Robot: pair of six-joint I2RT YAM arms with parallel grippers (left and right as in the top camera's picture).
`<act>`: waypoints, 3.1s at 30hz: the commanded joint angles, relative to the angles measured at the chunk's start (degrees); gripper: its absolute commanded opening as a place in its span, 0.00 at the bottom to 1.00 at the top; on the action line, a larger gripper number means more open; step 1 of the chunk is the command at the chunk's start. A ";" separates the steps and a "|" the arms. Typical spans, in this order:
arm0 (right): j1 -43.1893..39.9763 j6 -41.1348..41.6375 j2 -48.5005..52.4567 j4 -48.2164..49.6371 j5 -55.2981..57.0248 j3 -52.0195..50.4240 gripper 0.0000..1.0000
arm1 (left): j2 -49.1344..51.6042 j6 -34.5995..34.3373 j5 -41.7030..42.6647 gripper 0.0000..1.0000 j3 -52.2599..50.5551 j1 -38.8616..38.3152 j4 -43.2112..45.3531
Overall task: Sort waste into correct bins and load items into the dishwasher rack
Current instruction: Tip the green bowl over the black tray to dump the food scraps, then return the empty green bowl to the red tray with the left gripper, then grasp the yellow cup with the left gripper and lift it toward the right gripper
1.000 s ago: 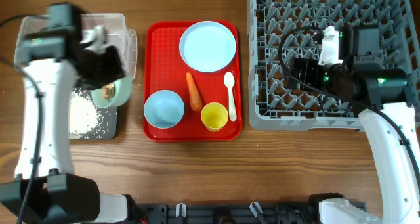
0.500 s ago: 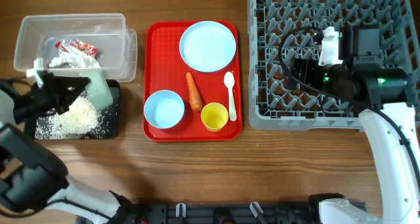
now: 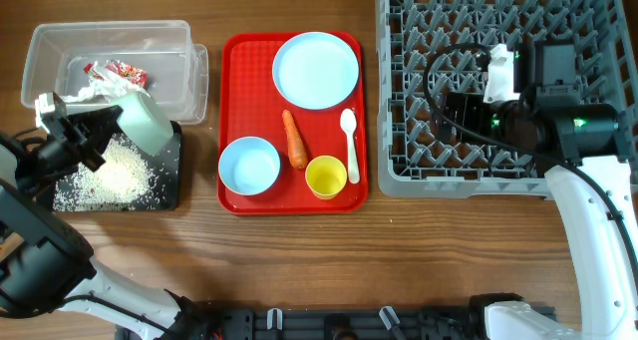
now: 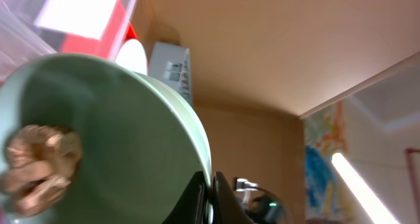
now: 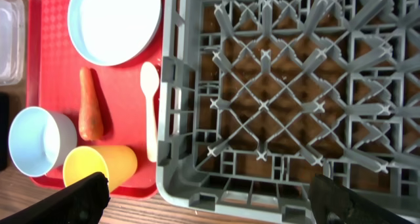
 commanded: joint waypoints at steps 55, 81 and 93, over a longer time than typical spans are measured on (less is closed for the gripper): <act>-0.11 -0.04 0.61 2.89 -6.93 0.59 1.00 | -1.33 -54.25 -104.13 0.55 3.65 -72.74 38.12; 13.38 2.84 0.61 10.25 -5.95 0.59 1.00 | -15.65 -48.68 -76.17 0.38 -15.47 -80.54 36.04; 7.15 -3.17 0.61 13.40 -26.58 0.61 1.00 | -25.79 -52.68 -45.68 0.04 -5.70 -61.68 38.75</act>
